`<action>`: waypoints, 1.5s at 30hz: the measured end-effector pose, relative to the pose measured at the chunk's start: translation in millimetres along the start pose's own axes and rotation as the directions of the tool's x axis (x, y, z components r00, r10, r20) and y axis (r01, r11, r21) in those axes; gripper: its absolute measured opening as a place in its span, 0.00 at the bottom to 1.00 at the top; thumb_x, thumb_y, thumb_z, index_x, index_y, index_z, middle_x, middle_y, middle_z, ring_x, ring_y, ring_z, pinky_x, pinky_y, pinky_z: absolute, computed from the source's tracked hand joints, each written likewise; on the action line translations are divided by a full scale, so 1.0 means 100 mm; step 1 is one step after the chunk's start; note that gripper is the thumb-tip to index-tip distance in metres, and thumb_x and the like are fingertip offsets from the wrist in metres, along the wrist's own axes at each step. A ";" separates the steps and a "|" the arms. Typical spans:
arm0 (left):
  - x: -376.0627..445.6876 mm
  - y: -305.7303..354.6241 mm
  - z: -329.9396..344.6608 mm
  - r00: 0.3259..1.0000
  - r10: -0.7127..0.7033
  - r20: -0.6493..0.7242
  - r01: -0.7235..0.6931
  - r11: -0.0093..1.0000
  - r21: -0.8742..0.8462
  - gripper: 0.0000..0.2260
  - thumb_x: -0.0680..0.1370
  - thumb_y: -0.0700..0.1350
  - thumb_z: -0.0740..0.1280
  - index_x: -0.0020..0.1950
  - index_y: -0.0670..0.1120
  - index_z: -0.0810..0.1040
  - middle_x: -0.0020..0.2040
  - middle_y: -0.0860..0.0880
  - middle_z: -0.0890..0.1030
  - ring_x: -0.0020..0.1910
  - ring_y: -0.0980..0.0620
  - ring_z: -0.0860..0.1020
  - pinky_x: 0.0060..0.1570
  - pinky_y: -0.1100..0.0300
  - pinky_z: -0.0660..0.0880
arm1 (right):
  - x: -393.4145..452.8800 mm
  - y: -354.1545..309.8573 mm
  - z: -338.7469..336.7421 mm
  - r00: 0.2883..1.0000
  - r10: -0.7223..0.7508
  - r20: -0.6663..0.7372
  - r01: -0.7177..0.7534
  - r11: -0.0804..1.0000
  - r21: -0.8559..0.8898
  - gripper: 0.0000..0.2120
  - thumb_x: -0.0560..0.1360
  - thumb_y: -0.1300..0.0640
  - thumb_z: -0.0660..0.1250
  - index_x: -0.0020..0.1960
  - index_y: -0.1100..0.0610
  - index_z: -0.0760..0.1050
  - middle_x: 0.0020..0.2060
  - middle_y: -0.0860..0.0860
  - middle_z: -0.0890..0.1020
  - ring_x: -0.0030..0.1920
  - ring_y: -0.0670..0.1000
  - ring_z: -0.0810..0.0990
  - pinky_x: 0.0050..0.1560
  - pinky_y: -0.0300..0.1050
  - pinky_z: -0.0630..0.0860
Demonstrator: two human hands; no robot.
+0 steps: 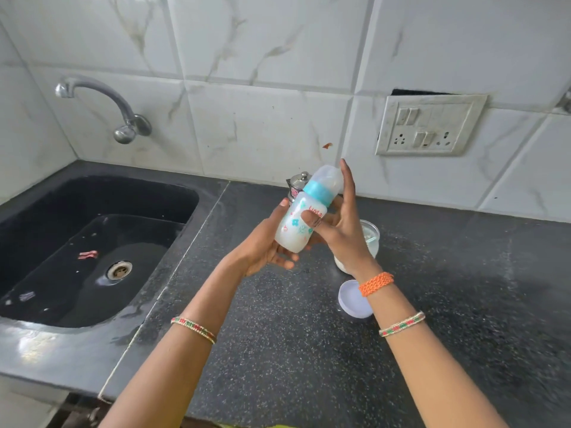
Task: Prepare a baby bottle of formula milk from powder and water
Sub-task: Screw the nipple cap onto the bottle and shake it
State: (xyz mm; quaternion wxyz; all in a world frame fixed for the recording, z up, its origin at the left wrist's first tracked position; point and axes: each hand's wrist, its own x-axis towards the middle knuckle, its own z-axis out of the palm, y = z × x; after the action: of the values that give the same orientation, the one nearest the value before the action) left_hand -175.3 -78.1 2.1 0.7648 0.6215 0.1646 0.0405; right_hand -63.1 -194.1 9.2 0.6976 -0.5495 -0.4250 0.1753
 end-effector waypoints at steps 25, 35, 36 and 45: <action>0.27 -0.30 -0.34 0.892 0.040 -0.450 0.006 0.995 0.100 0.08 0.82 0.47 0.57 0.59 0.47 0.69 0.47 0.48 0.80 0.35 0.53 0.77 0.32 0.57 0.77 | 0.26 -0.39 0.02 0.775 0.166 -0.609 0.263 0.792 0.551 0.38 0.67 0.58 0.75 0.68 0.48 0.55 0.65 0.58 0.72 0.60 0.63 0.77 0.39 0.63 0.80; 0.22 -0.40 -0.26 0.910 0.108 -0.399 0.039 0.939 0.342 0.08 0.82 0.41 0.56 0.51 0.49 0.74 0.47 0.51 0.80 0.38 0.55 0.77 0.36 0.59 0.75 | 0.22 -0.36 -0.16 0.926 0.142 -0.351 0.000 0.927 0.374 0.39 0.68 0.64 0.74 0.71 0.51 0.56 0.59 0.55 0.76 0.52 0.56 0.81 0.35 0.50 0.81; 0.23 -0.36 -0.24 0.912 0.134 -0.387 0.015 0.934 0.357 0.08 0.81 0.41 0.56 0.50 0.49 0.74 0.46 0.52 0.81 0.39 0.55 0.77 0.36 0.59 0.75 | 0.19 -0.36 -0.22 0.980 0.087 -0.180 -0.041 0.968 0.248 0.41 0.66 0.66 0.74 0.72 0.52 0.57 0.57 0.52 0.77 0.50 0.53 0.81 0.37 0.47 0.81; 0.31 -0.08 -0.13 0.885 0.286 -0.367 -0.163 0.930 0.330 0.11 0.79 0.38 0.58 0.47 0.49 0.78 0.37 0.56 0.83 0.36 0.54 0.78 0.33 0.60 0.77 | 0.19 -0.43 -0.41 0.981 -0.009 -0.192 0.038 0.988 0.148 0.41 0.64 0.66 0.74 0.71 0.54 0.57 0.57 0.53 0.75 0.49 0.49 0.81 0.44 0.50 0.81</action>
State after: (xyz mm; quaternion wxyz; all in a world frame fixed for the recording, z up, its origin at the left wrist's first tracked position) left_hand -151.6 -59.4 -13.9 0.6038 0.7195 0.2511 0.2339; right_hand -29.0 -220.4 55.2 0.7766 -0.5045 -0.3484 0.1452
